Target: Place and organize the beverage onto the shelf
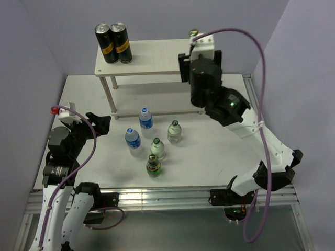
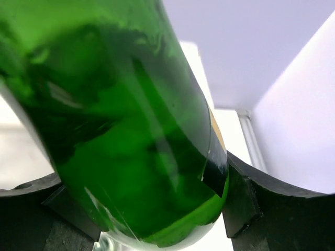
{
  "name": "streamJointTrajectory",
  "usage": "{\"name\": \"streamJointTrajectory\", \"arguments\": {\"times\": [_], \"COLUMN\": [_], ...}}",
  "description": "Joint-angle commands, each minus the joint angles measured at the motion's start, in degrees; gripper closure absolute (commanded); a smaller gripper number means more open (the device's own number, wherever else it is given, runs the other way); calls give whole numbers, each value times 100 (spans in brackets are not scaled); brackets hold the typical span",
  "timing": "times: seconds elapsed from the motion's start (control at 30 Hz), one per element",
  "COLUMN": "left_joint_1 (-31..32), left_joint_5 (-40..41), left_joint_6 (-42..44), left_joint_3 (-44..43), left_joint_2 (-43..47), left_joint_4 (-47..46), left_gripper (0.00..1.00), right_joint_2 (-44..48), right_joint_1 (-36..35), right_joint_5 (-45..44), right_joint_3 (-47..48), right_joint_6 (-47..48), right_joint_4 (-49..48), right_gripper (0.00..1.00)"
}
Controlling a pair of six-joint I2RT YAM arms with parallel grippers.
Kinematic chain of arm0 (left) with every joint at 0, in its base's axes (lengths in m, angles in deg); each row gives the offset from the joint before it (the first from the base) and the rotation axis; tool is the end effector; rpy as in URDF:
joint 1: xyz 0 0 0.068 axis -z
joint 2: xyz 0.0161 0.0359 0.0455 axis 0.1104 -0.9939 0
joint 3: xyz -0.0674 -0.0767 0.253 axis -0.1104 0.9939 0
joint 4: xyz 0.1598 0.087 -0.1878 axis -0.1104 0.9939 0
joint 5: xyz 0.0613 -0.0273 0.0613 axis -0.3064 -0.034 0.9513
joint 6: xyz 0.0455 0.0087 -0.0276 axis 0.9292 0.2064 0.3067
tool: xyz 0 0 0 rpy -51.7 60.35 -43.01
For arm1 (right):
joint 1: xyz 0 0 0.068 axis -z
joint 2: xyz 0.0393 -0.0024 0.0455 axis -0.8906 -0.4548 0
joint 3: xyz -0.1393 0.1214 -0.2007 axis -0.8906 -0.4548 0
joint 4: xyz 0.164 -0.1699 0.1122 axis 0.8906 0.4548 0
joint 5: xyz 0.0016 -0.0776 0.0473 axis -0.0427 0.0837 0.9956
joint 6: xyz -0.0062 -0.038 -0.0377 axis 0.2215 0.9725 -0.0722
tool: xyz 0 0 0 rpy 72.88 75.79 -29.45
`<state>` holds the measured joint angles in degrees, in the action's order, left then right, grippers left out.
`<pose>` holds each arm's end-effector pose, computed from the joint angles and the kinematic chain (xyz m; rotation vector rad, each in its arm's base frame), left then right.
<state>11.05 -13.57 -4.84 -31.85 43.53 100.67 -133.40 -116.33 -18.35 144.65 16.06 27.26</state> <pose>0.1228 -0.0149 0.3466 -0.2333 1.7098 -0.5253 0.1930 0.2090 0.5131 -0.1430 1.6690 -0.2653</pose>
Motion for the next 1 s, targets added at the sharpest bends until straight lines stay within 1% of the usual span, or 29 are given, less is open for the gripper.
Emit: {"name": "streamJointTrajectory", "arguments": {"times": [0.0, 0.03, 0.07, 0.13, 0.2, 0.23, 0.27, 0.3, 0.43, 0.47, 0.6, 0.7, 0.83, 0.97], "left_joint_1": [-58, -58, -67, -67, -67, -67, -67, -67, -75, -67, -67, -67, -67, -67], "left_joint_5": [30, 39, 47, 48, 56, 65, 65, 65, 48, 30, 47, 83, 92, 109], "left_joint_6": [90, 99, 99, 108, 99, 99, 108, 108, 108, 108, 116, 108, 116, 116], "left_joint_3": [-57, -48, -57, -57, -57, -57, -48, -57, -57, -48, -39, -48, -48, -48], "left_joint_2": [34, 34, 34, -1, -10, -28, -19, -28, -80, -81, -72, -89, -98, -125], "left_joint_4": [-124, -124, -124, -115, -115, -115, -115, -115, -115, -115, -124, -89, -98, -80], "left_gripper": [1, 1, 1, 1, 1, 1, 1, 1, 1, 1, 1, 1, 1, 1], "right_joint_2": [340, 278, 225, 67, -108, -205, -319, -546, -1119, -1242, -1848, -2103, -2219, -2157], "right_joint_1": [529, 635, 767, 1189, 1487, 1820, 1980, 2199, 2420, 2447, 2614, 2684, 2693, 2719], "right_joint_5": [1045, 1526, 1748, 2545, 3127, 3356, 3733, 3858, 4062, 4088, 4211, 4237, 4097, 3825], "right_joint_3": [661, 741, 802, 865, 882, 952, 1031, 1223, 1725, 2022, 2690, 2990, 2957, 2536], "right_joint_6": [104, -123, -239, -580, -880, -1151, -1258, -1372, -1330, -1330, -1312, -1286, -1128, -969], "right_joint_4": [-1149, -1115, -1097, -1149, -1237, -1203, -1115, -1080, -1018, -931, -764, -737, -807, -991], "right_gripper": [100, 100, 100, 100, 100, 100, 100, 100, 100, 100, 100, 100, 100, 100]}}
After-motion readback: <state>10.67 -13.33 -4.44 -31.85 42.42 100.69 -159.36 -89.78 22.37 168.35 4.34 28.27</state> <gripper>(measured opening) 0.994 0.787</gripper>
